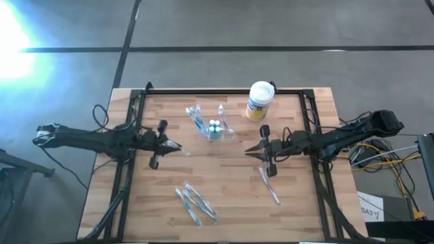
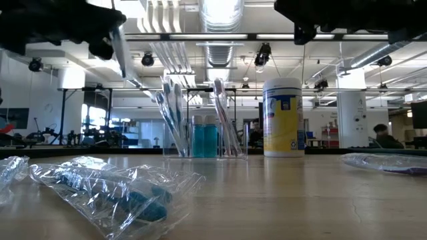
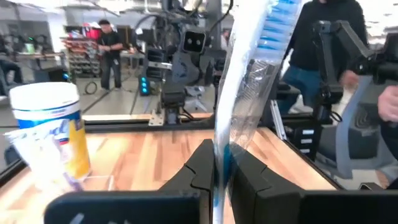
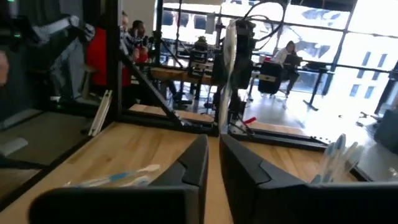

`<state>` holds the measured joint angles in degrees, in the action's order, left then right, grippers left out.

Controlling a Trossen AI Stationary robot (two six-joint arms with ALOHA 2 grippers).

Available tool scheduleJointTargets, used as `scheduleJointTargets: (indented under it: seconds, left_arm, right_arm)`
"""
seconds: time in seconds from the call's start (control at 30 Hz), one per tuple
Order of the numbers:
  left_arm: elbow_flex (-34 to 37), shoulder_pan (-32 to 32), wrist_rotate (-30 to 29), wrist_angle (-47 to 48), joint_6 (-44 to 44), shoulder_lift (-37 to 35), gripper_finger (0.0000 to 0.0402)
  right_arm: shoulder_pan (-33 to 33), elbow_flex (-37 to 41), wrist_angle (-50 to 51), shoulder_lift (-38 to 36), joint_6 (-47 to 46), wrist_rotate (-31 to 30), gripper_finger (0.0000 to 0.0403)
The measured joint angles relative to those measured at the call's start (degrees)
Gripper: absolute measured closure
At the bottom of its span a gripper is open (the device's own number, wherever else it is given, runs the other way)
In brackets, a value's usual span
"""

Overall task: Pick & Place toothbrushing station
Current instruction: Put the blue toothbrush into the transparent organizer

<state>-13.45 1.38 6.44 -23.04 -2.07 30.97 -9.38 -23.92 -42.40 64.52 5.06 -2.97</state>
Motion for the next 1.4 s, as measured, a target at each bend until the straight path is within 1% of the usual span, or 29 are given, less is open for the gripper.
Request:
scheduleJointTargets:
  seconds: [0.1,0.17,0.27,0.43,0.53,0.73,0.9,1.1,1.27,1.4]
  left_arm:
    - [2.5,0.0,-0.1,0.2,0.0,-4.6,0.0378]
    - [2.8,0.0,-0.2,2.5,0.0,-7.5,0.0378]
    - [2.8,0.0,-0.6,5.9,0.2,-11.6,0.0378]
    - [2.8,0.0,-4.8,12.8,1.1,-17.9,0.0377]
    - [2.7,0.0,-5.5,14.7,1.0,-21.3,0.0377]
    - [2.8,0.0,-6.2,18.8,0.9,-25.5,0.0377]
    - [3.3,0.0,-9.1,23.3,-0.4,-27.1,0.0377]
    - [4.3,0.0,-9.6,24.1,-1.1,-29.4,0.0376]
    - [6.4,-0.1,-9.6,25.9,-0.4,-31.0,0.0376]
    - [8.1,-0.1,-11.8,25.3,-1.3,-31.0,0.0376]
  right_arm:
    - [1.8,2.4,-0.5,-1.9,-1.1,3.5,0.0389]
    - [2.8,4.7,-3.7,-3.7,-1.8,4.6,0.0393]
    - [3.8,8.3,-7.7,-7.0,-2.1,4.8,0.0394]
    - [4.8,13.2,-7.8,-14.0,-2.4,4.6,0.0394]
    - [4.8,15.7,-7.6,-18.6,-3.5,4.5,0.0394]
    - [4.8,20.3,-7.7,-27.6,-3.8,4.5,0.0394]
    - [4.8,23.3,-9.0,-33.2,-4.0,4.3,0.0394]
    - [4.8,23.4,-4.8,-35.7,-4.8,2.7,0.0394]
    - [4.8,23.4,-4.6,-35.7,-4.6,-0.2,0.0394]
    - [4.8,23.4,-4.5,-35.5,-4.2,-0.5,0.0394]
